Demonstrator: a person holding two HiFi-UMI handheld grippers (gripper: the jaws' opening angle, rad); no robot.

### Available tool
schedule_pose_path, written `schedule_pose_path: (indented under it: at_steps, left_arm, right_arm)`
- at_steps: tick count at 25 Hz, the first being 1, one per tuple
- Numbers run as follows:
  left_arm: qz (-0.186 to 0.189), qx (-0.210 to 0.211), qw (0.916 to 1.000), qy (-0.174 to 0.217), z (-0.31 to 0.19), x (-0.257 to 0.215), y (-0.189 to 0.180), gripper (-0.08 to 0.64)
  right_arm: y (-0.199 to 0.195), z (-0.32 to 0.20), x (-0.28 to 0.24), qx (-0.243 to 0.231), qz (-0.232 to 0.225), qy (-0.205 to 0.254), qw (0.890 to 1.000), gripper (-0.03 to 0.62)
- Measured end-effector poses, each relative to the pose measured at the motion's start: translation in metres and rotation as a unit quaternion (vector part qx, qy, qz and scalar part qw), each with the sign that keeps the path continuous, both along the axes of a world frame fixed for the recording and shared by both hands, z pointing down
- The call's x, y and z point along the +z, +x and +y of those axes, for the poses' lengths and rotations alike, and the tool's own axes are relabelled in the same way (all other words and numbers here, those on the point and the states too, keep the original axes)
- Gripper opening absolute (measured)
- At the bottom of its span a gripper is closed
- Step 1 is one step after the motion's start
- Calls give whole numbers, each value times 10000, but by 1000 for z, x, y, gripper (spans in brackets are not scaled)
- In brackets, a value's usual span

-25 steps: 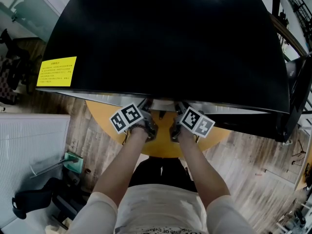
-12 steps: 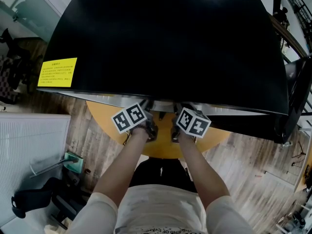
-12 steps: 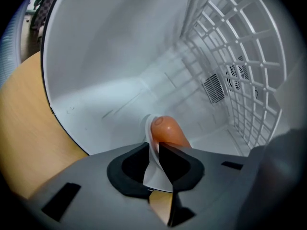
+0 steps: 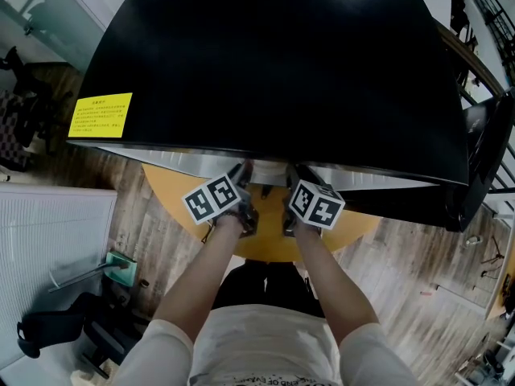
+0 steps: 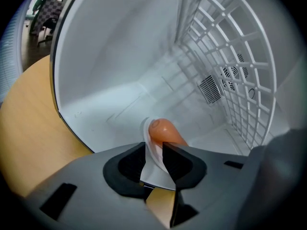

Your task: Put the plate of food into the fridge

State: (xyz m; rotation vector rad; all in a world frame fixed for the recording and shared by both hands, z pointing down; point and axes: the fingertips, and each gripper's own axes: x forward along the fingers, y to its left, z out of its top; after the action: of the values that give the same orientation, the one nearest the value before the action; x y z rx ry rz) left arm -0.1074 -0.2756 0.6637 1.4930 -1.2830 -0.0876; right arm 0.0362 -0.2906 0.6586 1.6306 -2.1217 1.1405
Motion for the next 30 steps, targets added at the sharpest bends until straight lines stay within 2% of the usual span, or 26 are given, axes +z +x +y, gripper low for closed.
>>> schedule_pose_path:
  at_steps: [5,10,14,19,22,26,30]
  left_arm:
    - [33,-90,9999,-42,16,-1,-2,118]
    - [126,-118,9998,35,27,-2,-2,101]
    - [-20,-12,10000,84,51,-9,-6,75]
    - [-451,431,9972,417,82,-40,-3,43]
    - [-785,815,9905,777,95,-69,5,27]
    - [-1284,1368,9736,1299,120,-111,29,25]
    - [-1697,1667,9587,1562,145,-134,49,23]
  right_arm:
    - [3,15,0,9,-269,-22,9996,129]
    - [9,31,-4,-238,-236,27,9994,121]
    - [6,62,-9,-592,-199,23,9980,109]
    - [6,92,-42,-919,-262,216,9952,69]
    - [4,105,-69,-1237,-87,407,9914,55]
    - [-1,130,-109,-1806,274,772,9801,31]
    - [-7,155,-133,-2182,277,882,9715,28]
